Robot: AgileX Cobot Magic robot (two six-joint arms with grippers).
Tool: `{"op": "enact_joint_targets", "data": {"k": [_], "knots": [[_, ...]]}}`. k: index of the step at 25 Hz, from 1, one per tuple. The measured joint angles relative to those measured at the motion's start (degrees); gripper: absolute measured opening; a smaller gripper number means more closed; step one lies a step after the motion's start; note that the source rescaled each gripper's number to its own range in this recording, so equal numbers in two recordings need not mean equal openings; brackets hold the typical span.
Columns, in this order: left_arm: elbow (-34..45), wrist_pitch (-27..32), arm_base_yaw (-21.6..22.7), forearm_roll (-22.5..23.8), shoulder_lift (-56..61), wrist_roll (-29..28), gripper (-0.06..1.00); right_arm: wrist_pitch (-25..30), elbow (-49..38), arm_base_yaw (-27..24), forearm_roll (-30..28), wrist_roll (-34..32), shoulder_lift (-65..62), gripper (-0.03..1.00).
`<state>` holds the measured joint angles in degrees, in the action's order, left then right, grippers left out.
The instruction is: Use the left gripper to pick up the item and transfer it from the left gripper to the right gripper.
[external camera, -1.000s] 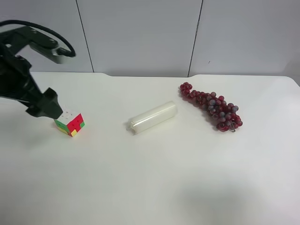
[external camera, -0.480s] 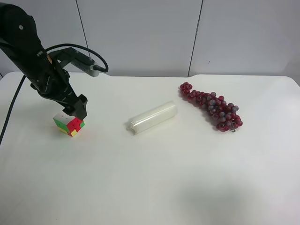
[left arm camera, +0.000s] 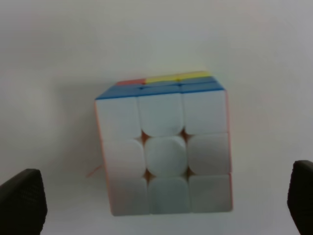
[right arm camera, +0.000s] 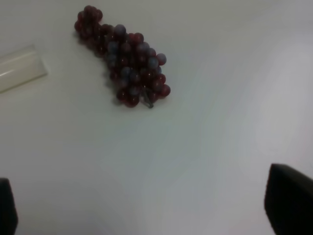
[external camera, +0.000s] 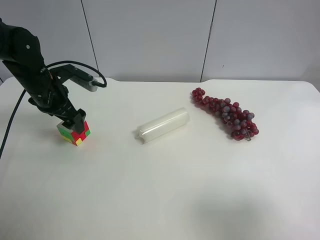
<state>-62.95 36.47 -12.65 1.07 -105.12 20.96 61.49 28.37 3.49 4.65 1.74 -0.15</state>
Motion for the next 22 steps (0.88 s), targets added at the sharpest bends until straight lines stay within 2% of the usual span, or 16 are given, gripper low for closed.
{"op": "enact_joint_targets", "data": {"k": [16, 22], "knots": [[-0.11, -3.21, 0.49, -0.33, -7.07, 0.66, 0.99, 0.0, 0.0, 0.0, 0.0, 0.0, 0.0, 1.0], [-0.11, -3.21, 0.49, -0.55, -7.12, 0.66, 0.78, 0.0, 0.0, 0.0, 0.0, 0.0, 0.0, 1.0]]}}
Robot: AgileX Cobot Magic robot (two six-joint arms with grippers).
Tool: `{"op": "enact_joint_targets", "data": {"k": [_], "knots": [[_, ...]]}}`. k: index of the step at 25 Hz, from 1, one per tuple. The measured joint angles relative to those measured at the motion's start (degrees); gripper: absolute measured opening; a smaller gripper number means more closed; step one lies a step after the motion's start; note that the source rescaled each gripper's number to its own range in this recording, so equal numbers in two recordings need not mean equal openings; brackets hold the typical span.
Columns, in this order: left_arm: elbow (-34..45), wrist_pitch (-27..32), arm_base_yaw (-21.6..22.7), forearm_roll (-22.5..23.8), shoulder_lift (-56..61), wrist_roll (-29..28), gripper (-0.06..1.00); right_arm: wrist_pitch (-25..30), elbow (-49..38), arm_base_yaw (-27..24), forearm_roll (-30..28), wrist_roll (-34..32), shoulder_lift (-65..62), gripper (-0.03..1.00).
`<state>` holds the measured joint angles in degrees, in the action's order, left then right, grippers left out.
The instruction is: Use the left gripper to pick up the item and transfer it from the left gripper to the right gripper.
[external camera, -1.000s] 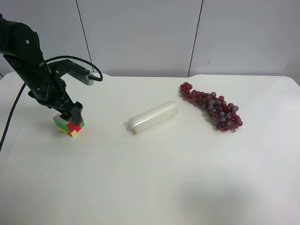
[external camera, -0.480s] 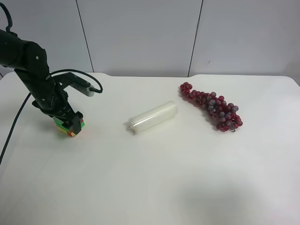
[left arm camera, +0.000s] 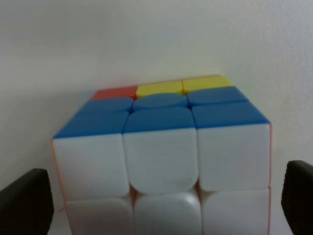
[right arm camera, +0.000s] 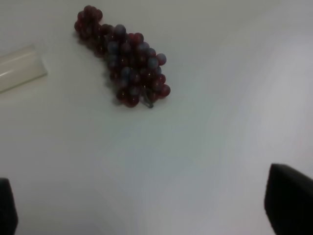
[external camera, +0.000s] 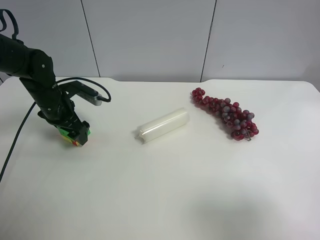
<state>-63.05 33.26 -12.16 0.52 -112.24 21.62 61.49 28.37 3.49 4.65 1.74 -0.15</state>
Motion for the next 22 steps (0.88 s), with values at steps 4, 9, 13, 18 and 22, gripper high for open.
{"op": "enact_joint_targets", "data": {"k": [4, 9, 13, 18, 22], "knots": [[0.0, 0.0, 0.0, -0.52, 0.0, 0.0, 0.68, 0.0, 0.0, 0.0, 0.0, 0.0, 0.0, 1.0], [0.0, -0.52, 0.0, -1.01, 0.0, 0.0, 0.36, 0.0, 0.0, 0.0, 0.0, 0.0, 0.0, 1.0], [0.0, -0.93, 0.0, -1.07, 0.0, 0.0, 0.0, 0.0, 0.0, 0.0, 0.0, 0.0, 0.0, 1.0], [0.0, -1.0, 0.0, -1.28, 0.0, 0.0, 0.01, 0.0, 0.0, 0.0, 0.0, 0.0, 0.0, 1.0], [0.0, -0.89, 0.0, -3.62, 1.91, 0.0, 0.01, 0.0, 0.0, 0.0, 0.0, 0.0, 0.0, 1.0]]}}
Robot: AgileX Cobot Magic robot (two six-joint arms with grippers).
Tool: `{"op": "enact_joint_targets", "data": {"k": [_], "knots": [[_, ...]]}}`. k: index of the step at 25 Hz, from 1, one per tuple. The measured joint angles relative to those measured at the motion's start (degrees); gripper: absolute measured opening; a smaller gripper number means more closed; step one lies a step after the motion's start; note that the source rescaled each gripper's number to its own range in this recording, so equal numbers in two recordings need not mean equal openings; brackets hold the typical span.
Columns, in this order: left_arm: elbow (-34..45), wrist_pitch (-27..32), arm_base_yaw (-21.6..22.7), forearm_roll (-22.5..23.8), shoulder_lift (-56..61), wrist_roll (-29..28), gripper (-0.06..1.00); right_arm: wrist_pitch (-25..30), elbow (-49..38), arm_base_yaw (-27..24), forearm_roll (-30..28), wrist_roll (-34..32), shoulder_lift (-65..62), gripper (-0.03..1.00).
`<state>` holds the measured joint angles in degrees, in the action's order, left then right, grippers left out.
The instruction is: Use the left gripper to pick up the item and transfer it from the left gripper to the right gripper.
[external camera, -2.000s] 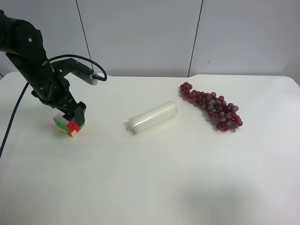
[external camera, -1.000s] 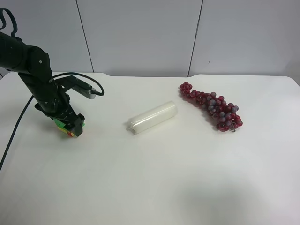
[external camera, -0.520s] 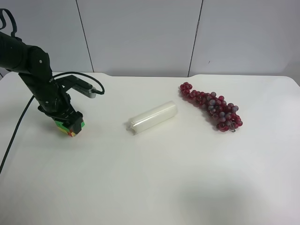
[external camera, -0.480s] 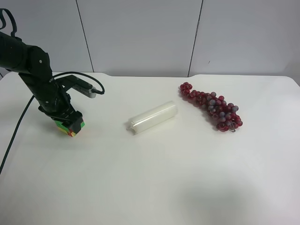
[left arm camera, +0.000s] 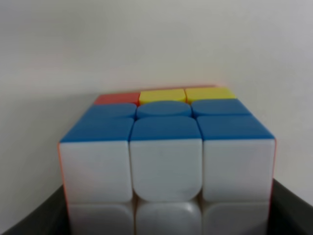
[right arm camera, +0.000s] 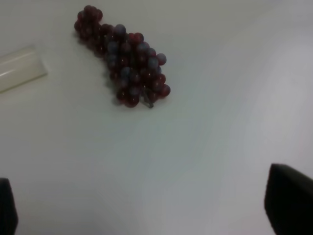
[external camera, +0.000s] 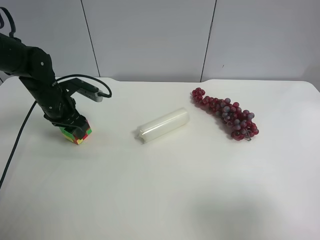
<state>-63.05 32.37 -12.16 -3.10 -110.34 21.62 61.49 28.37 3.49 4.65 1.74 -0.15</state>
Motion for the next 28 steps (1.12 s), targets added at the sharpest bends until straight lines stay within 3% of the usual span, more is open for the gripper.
{"op": "enact_joint_targets", "data": {"k": [7, 14, 28], "knots": [[0.0, 2.54, 0.0, -5.98, 9.8, 2.22, 0.01, 0.0, 0.0, 0.0, 0.0, 0.0, 0.0, 1.0], [0.0, 8.45, -0.76, -16.04, 19.29, 12.76, 0.01, 0.0, 0.0, 0.0, 0.0, 0.0, 0.0, 1.0], [0.0, 10.47, -18.52, -25.04, 22.86, 18.11, 0.01, 0.0, 0.0, 0.0, 0.0, 0.0, 0.0, 1.0]]}}
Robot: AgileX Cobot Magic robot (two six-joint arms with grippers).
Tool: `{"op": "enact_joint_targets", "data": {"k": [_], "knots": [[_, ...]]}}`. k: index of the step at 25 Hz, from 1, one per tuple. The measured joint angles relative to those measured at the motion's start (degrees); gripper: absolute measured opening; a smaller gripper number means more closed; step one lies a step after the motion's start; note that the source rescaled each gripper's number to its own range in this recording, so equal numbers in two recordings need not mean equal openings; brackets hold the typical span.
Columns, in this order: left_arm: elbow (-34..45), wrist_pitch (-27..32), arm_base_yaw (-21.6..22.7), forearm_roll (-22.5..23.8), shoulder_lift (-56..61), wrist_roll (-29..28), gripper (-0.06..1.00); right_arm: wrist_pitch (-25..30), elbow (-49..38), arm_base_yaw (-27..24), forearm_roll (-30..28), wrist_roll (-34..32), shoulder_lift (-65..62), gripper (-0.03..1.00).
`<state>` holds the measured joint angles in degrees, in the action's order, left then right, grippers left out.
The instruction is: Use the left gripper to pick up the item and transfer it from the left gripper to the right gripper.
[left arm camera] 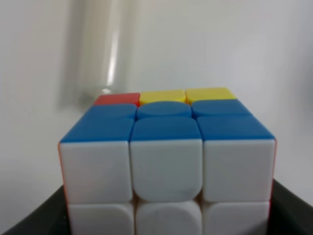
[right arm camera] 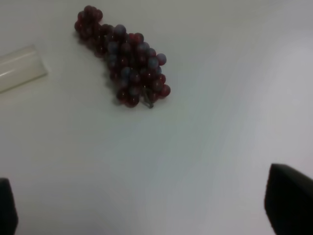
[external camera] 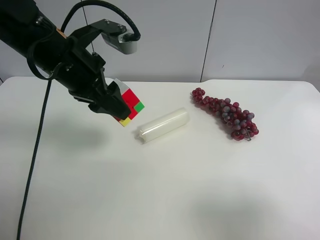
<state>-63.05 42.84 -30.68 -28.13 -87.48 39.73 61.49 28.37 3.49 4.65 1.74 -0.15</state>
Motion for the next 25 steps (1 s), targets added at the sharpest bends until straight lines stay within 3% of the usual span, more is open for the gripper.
{"op": "enact_joint_targets", "data": {"k": [8, 16, 25], "knots": [[0.0, 0.04, -5.95, -10.42, 0.0, 10.67, 0.01, 0.0, 0.0, 0.0, 0.0, 0.0, 0.0, 1.0], [0.0, 0.32, -6.5, -20.67, 0.0, 19.94, 0.01, 0.0, 0.0, 0.0, 0.0, 0.0, 0.0, 1.0], [0.0, 0.07, -6.5, -22.29, 0.0, 22.91, 0.01, 0.0, 0.0, 0.0, 0.0, 0.0, 0.0, 1.0]]}}
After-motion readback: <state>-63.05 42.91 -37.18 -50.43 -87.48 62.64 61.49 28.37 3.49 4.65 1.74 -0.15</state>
